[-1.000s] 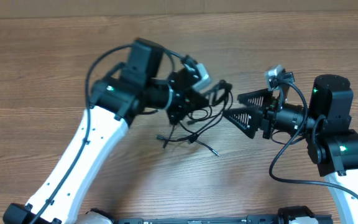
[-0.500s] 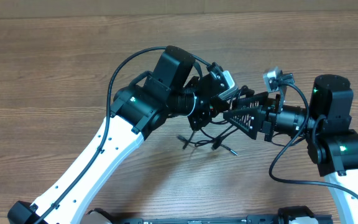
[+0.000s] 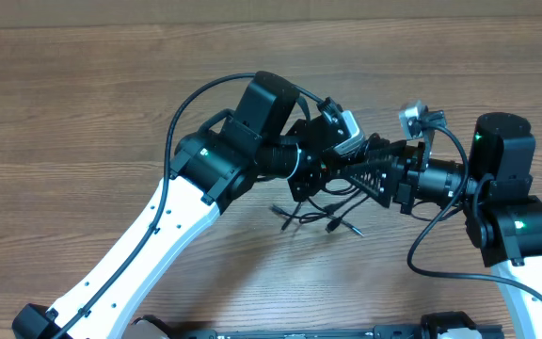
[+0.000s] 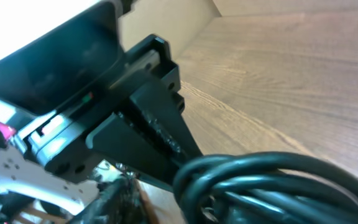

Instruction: Untangle cables

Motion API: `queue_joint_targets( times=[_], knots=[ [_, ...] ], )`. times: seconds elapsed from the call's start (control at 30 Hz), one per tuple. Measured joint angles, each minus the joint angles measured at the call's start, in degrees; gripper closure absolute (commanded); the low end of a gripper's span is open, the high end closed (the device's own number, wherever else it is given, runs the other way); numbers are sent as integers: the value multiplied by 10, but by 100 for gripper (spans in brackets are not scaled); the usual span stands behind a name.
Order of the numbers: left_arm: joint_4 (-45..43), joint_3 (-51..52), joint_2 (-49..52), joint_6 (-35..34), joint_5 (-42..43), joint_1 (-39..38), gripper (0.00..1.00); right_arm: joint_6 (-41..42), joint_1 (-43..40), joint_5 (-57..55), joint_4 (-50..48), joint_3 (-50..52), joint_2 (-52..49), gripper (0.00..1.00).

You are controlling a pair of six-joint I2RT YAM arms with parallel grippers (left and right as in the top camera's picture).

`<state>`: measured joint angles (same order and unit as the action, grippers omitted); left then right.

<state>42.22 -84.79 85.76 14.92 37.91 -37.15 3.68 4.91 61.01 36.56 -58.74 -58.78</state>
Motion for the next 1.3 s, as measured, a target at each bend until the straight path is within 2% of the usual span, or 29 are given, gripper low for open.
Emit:
queue_joint_targets(
  times=[0.27, 0.4, 0.57, 0.87, 1.07, 1.3],
  knots=[
    [1, 0, 0, -15, -13, 0, 96, -2, 0, -11, 2, 0, 0, 86],
    [1, 0, 0, -20, -26, 0, 96, -3, 0, -10, 3, 0, 0, 88],
    [0, 0, 0, -33, -43, 0, 96, -2, 0, 2, 4, 0, 0, 96],
    [10, 0, 0, -53, -91, 0, 95, -5, 0, 104, -48, 0, 0, 96],
    [31, 0, 0, -113, -140, 17, 96, -5, 0, 123, -57, 0, -3, 96],
    [54, 0, 0, -196, -150, 94, 96, -5, 0, 125, -59, 0, -6, 96]
  ],
)
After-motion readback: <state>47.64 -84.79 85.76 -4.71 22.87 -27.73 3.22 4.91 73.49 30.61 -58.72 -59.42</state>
